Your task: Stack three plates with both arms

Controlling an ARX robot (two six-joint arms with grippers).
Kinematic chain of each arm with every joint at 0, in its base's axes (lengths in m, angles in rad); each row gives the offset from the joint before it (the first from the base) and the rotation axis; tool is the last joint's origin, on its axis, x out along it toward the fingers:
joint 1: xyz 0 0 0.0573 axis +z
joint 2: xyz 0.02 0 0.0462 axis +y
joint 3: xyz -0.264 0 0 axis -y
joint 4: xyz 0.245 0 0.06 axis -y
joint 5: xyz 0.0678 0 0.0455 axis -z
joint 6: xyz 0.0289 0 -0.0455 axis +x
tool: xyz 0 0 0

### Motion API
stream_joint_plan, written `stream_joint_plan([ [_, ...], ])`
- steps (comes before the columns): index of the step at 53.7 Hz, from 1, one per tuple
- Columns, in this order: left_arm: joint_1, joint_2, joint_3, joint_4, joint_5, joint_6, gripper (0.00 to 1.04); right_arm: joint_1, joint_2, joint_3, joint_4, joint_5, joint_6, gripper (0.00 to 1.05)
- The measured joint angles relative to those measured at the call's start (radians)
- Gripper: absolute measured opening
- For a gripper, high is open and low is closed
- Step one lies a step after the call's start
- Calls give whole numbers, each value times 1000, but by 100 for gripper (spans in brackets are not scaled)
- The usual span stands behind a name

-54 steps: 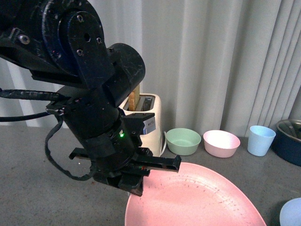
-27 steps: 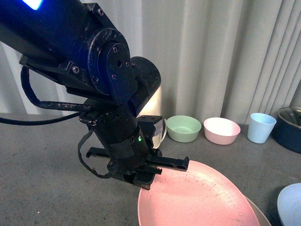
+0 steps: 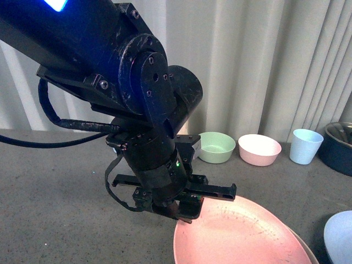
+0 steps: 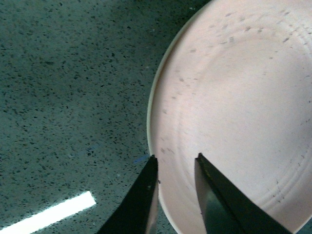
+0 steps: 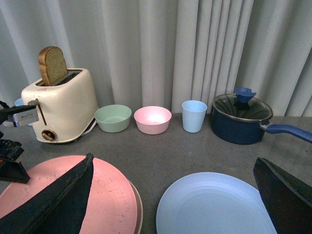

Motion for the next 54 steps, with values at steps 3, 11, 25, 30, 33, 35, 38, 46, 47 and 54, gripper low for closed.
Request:
stream_joint_plan([
  [3,-3,0,-1,0,2,-1,40,0,0,0,0,0,0,97],
  [11,0,-2,-5,4,-15,0,65,0,0,0,0,0,0,97],
  [25,53,-113,-65,126,-101,54,100,0,0,0,0,0,0,97],
  [30,81,-224,-124,209,-130,97,98,0,0,0,0,0,0,97],
  [33,98,-306,-172,254,-137,122,98,0,0,0,0,0,0,97],
  [35,107,-362,-209,282,-137,143,98,0,0,0,0,0,0,97],
  [38,113,-415,-247,302,-143,164,98,0,0,0,0,0,0,97],
  [46,129,-628,-526,698,-342,184,85,0,0,0,0,0,0,97],
  [47,136,-662,-582,768,-370,182,82,0,0,0,0,0,0,97],
  [54,240,-944,-944,1172,-376,170,53,0,0,0,0,3,0,97],
])
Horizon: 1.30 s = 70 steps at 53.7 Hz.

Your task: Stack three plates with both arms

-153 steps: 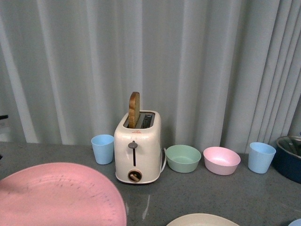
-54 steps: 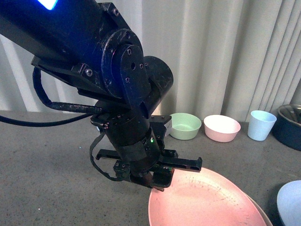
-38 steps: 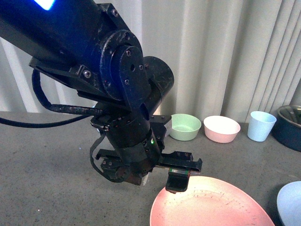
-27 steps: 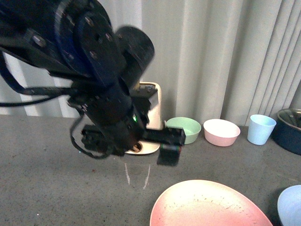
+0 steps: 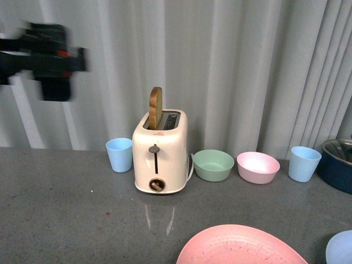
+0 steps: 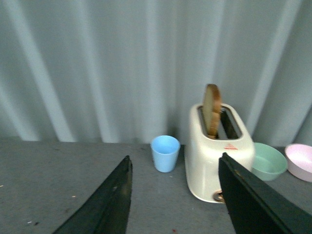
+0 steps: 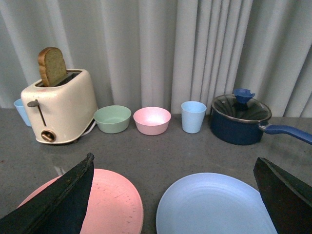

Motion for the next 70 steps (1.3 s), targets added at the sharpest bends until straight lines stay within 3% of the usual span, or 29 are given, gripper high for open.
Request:
stream_joint_plan([
  [5,51,-86,-155,37,47,-8,28,0,0,0,0,-5,0,97],
  [12,84,-158,-260,49,98,-10,3,0,0,0,0,-2,0,97],
  [33,169,-386,-432,8,176,-11,4,0,0,0,0,-2,0,97],
  [37,223,-428,-453,-16,243,-11,4,0,0,0,0,-2,0,97],
  [43,253,-491,-480,-53,248,-11,4,0,0,0,0,-2,0,97],
  [70,254,-740,-538,-213,255,-11,4,0,0,0,0,-2,0,97],
])
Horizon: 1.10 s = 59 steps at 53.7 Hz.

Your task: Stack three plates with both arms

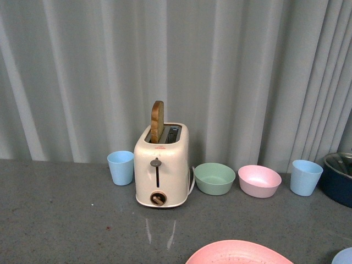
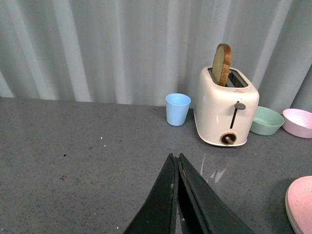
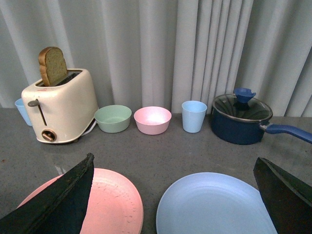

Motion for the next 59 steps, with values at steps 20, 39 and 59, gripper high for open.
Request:
stream_joint_plan([
  [20,0,-165,0,-157,0,0,4,0,0,0,0,0,0,97],
  [39,0,-281,0,-273,0,0,4,0,0,0,0,0,0,97],
  [59,0,-459,0,-458,0,0,15,0,0,0,0,0,0,97],
])
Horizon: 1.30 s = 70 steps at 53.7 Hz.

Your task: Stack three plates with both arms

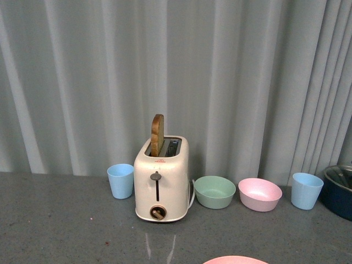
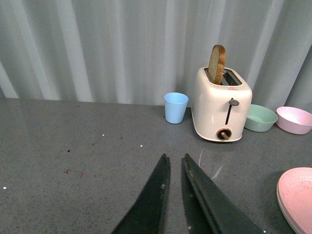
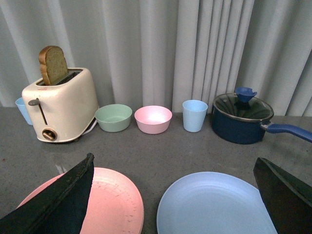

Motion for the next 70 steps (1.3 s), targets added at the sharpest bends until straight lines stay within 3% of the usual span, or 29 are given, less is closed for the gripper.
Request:
stream_joint_plan([
  [23,0,0,0,-1,0,0,91,0,0,0,0,0,0,97],
  [26,0,0,0,-1,0,1,100,28,33,16,-33,124,35,97],
  [28,0,0,0,-1,0,1,99,29,106,30,-13,237,67,97],
  [31,0,-1,0,-1,-2,0,97,-20,219,42,61,267,85,97],
  [42,0,-1,0,-1,0,0,98,-310,739,157,446,9,96,97],
  [47,0,-1,0,-1,0,0,98,-420,994,264,522,-69,80,97],
  [58,0,-1,0,-1,0,0,98,-596,1497,526,434,-113,5,97],
  [70,0,-1,0,-1,0,0,98,-645,1796,666,252,-160,-135,97],
])
